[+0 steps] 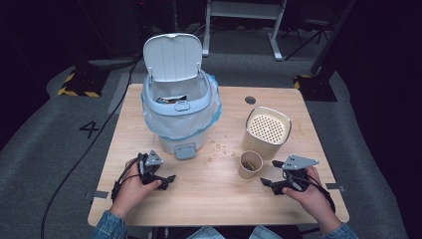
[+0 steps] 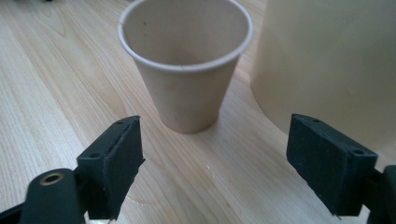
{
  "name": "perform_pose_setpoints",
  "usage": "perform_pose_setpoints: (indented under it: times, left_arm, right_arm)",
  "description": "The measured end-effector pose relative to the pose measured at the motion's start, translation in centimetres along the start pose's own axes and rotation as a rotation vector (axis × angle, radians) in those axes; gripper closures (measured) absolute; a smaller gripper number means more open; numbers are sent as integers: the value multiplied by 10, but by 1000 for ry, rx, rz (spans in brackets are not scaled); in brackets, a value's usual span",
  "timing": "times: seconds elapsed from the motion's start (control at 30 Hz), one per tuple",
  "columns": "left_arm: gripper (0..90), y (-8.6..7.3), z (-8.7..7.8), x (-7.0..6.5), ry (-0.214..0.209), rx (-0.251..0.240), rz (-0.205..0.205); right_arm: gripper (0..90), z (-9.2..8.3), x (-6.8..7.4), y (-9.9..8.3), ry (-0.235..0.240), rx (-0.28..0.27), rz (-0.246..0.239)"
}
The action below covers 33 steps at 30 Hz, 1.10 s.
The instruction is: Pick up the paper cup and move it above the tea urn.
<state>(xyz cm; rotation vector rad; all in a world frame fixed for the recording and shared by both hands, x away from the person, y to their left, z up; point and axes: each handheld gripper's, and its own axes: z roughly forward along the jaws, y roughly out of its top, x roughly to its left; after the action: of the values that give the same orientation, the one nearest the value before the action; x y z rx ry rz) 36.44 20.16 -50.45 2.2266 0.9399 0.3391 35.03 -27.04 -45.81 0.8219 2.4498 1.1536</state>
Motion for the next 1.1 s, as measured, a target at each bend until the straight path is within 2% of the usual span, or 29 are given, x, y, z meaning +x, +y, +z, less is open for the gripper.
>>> perform_pose_setpoints:
  times: [0.07,0.33,0.53,0.67,0.83,0.97,1.1]
  left_arm:
    - [106,0,1,0,2,-2,-4]
    - [101,1,1,0,8,0,-2]
    - [101,1,1,-1,7,-1,-5]
    - [101,1,1,-1,6,-1,-5]
    - [101,1,1,0,6,0,-6]
    - [101,1,1,0,4,-1,-8]
    - [101,1,1,0,5,-1,-7]
  right_arm:
    - [189,2,3,4,14,-6,-4]
    - [190,23,9,11,21,-6,-15]
    - [218,43,10,13,45,-30,16]
    - [249,53,12,14,12,-44,5]
    - [278,59,13,14,-2,-67,7]
    - [291,58,12,14,11,-67,1]
    - [296,56,9,13,36,-69,18]
